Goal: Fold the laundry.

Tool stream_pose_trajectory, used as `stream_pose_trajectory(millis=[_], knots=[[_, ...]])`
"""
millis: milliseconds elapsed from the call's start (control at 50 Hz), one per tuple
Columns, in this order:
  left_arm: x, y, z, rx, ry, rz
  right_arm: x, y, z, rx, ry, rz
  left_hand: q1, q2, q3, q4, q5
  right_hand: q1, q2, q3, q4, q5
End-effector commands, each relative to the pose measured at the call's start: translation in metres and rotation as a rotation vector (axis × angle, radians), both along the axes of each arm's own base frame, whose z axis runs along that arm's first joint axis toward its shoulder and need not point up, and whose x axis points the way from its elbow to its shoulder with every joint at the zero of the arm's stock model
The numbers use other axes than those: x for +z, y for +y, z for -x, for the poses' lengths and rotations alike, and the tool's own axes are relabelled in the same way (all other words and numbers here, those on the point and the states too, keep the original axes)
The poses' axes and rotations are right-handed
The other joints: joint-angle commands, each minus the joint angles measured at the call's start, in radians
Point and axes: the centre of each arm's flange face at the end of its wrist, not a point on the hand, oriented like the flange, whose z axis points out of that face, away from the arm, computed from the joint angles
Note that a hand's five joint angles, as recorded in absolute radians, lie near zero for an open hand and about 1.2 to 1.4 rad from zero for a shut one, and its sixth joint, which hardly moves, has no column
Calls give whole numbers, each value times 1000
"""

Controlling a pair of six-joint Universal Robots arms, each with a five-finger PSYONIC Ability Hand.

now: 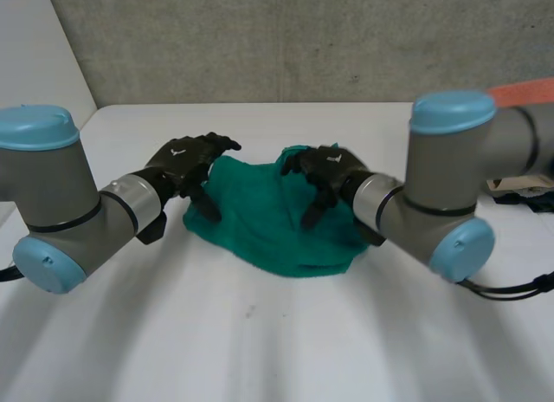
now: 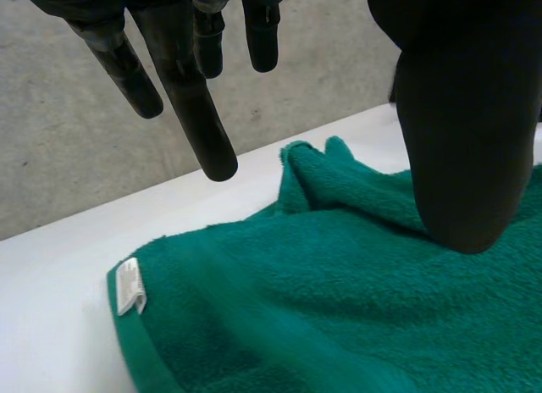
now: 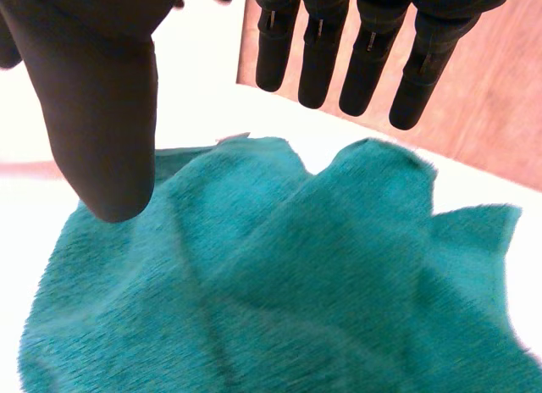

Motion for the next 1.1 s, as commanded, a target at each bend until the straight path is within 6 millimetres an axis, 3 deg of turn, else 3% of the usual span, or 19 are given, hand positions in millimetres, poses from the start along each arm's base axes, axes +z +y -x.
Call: stream_pose_trajectory(millis=[20,140,200,300,440,500,560,600,640,740,760,820,840,880,900,980,1040,1100], knots=[[-4,7,4,-37,-25,-7,27,-5,28,55,171,156,-43,-35,-648,-32,-39,49,54,50,39,40],[-20,23,18,-119,-131,0,12,-7,57,176,501,305,-43,-35,-648,-32,-39,66,72,68,56,57],[-29,30,26,-161,-186,7,0,-8,64,211,583,328,5,13,-601,15,8,87,92,88,77,78],[-51,40,44,-239,-293,41,-30,-16,68,189,556,282,46,54,-559,57,49,96,101,97,86,87],[-75,38,56,-241,-386,69,-56,-22,67,164,505,259,128,136,-477,139,132,163,168,164,153,154],[-86,36,61,-236,-422,79,-65,-24,65,153,491,257,330,338,-275,341,334,272,277,273,262,263],[-94,36,65,-236,-457,92,-72,-25,63,143,482,260,717,725,111,727,720,599,604,601,589,590],[-87,34,65,-217,-465,127,-71,-26,63,132,470,271,1176,1184,571,1187,1180,949,954,950,939,940],[-76,34,66,-197,-453,154,-68,-26,62,125,460,274,1179,1187,574,1190,1183,951,956,952,940,941],[-27,46,67,-168,-349,255,-46,-22,66,79,410,275,1179,1187,574,1190,1183,951,956,952,940,941],[-5,54,65,-160,-300,291,-33,-18,68,62,385,277,1179,1187,574,1190,1183,951,956,952,940,941],[31,66,59,-141,-219,344,-1,-15,73,23,337,299,1179,1187,574,1190,1183,951,956,952,940,941],[54,73,54,-126,-162,374,26,-13,79,-6,301,330,1179,1187,574,1190,1183,951,956,952,940,941],[76,81,49,-114,-105,403,55,-11,86,-41,264,369,1179,1187,574,1190,1183,951,956,952,940,941],[96,87,45,-110,-49,427,85,-8,92,-73,224,416,1179,1187,574,1190,1183,951,956,952,940,941],[136,93,38,-107,80,452,147,-1,106,-143,122,515,1179,1187,574,1190,1183,951,956,952,940,941],[145,90,37,-108,118,409,161,-5,105,-158,49,509,1179,1187,574,1190,1183,951,956,952,940,941],[139,80,37,-88,113,358,158,-10,100,-154,11,479,1179,1187,574,1190,1183,951,956,952,940,941]])
